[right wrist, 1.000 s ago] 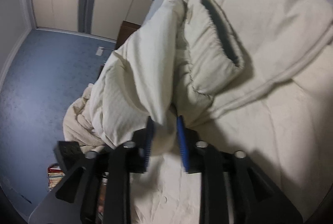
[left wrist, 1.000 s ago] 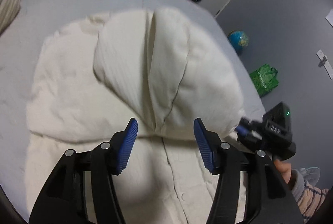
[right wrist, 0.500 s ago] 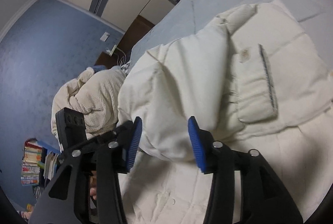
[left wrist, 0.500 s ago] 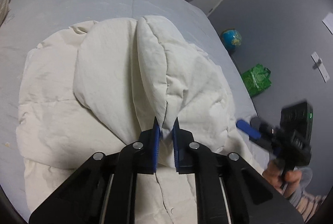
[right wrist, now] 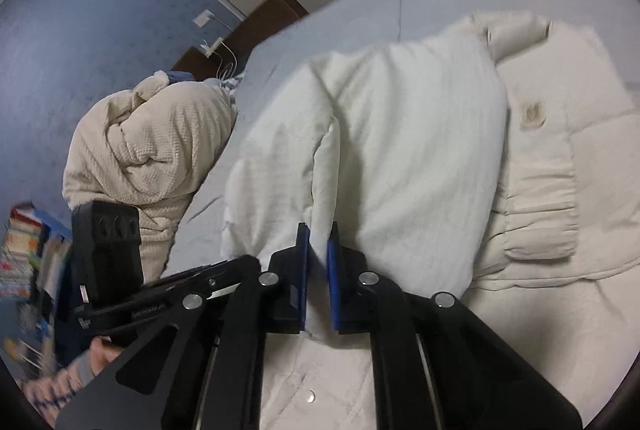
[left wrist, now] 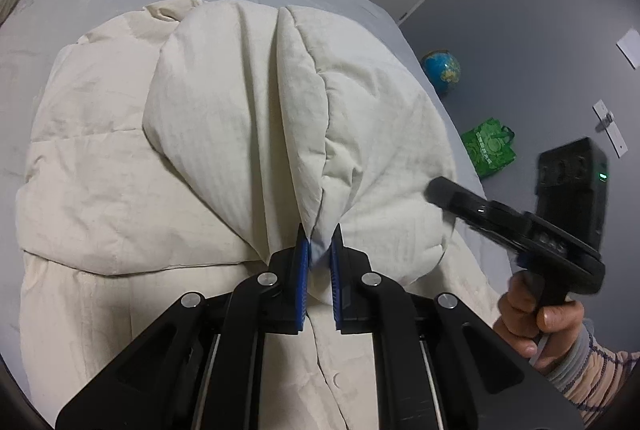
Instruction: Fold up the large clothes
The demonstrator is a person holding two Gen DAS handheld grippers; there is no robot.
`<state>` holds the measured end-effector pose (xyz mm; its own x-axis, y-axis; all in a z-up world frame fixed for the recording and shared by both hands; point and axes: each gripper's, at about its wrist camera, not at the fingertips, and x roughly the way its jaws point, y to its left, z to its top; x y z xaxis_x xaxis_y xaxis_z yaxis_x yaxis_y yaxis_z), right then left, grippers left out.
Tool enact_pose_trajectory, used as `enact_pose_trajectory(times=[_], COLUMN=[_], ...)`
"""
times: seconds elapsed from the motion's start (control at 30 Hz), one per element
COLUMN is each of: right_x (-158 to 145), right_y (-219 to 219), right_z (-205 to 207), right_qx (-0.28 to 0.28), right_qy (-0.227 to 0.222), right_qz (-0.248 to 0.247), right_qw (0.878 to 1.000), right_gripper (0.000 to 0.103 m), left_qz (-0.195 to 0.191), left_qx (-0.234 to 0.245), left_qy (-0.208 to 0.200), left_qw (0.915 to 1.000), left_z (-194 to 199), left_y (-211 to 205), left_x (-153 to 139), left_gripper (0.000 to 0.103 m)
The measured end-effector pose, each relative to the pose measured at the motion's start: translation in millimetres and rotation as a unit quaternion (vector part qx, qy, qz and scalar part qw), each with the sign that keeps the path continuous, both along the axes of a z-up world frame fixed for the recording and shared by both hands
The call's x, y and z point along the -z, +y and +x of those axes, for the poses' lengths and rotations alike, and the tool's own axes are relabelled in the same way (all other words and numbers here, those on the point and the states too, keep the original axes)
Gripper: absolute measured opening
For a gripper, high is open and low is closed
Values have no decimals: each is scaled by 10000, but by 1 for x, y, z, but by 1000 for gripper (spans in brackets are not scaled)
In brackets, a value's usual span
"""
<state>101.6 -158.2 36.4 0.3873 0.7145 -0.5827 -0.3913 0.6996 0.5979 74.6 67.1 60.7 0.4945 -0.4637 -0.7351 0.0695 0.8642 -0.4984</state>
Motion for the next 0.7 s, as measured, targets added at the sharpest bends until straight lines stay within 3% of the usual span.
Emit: enact_pose_trajectory(times=[0.13,0.23,0.37,0.7], right_x=[-16,-11,6,68], right_y=[-7,-9,4,11], right_z=[-22,-25,-23,-19], right_qx=[146,143,89,-2], right_qy=[-390,-397,-234,125], right_qz=[-125,-275,-610,-1448], right_qw=[9991,9987,9978,9894], right_gripper=[1,1,1,2], left_qz=[52,106,313,347], left_qx=[41,-14,-36,-197], left_qy=[-5,95,305,583], left_qw=[10000,9999,9990,9975], left_z=[1,11,19,29], left_y=[-3,-6,-8,-9], left_x=[1,8,23,48], left_gripper=[10,10,10,12])
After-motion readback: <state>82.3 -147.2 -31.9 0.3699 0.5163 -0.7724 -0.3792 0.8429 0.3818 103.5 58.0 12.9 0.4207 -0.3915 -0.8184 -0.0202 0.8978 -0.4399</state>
